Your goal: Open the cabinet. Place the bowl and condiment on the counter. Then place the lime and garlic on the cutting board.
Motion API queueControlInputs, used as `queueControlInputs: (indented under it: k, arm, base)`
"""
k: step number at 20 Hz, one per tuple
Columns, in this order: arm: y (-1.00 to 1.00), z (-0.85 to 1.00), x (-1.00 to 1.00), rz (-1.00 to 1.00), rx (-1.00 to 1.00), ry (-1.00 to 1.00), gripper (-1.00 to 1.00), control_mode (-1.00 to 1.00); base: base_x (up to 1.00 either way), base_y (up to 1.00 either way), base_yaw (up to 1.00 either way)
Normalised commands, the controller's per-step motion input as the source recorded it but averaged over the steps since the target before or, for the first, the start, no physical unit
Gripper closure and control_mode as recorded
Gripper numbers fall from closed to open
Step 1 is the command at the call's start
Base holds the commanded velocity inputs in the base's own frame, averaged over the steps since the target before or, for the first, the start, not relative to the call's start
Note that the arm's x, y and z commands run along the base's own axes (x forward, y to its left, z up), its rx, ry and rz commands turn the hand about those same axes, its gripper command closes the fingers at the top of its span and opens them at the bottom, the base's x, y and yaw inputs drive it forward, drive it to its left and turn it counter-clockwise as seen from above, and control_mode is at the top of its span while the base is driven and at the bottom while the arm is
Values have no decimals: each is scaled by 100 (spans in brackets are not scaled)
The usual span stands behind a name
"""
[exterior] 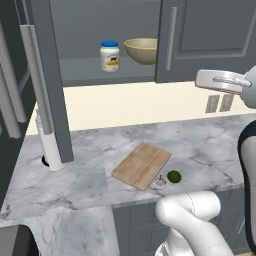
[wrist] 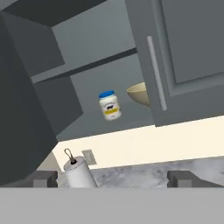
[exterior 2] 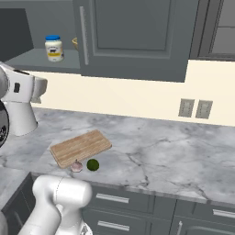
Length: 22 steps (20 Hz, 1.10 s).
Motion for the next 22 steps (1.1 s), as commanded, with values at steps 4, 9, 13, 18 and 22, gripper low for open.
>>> queueControlInputs:
  k: [4,9,13,18,22]
  arm:
    - [-17,2,25,-12,0,1,-100,-100]
    - [-13,3,22,-5,-3,1,-100,-100]
    - [-7,1,13,-1,-6,3,-100,-100]
    - [-1,10,7,0,-11,4,-100,-100]
    - [-2,4,12,0,-13,7,-100,-100]
  base:
    - [0,0,0]
    - [0,0,0]
    - [0,0,0]
    - [0,0,0]
    - [0,0,0]
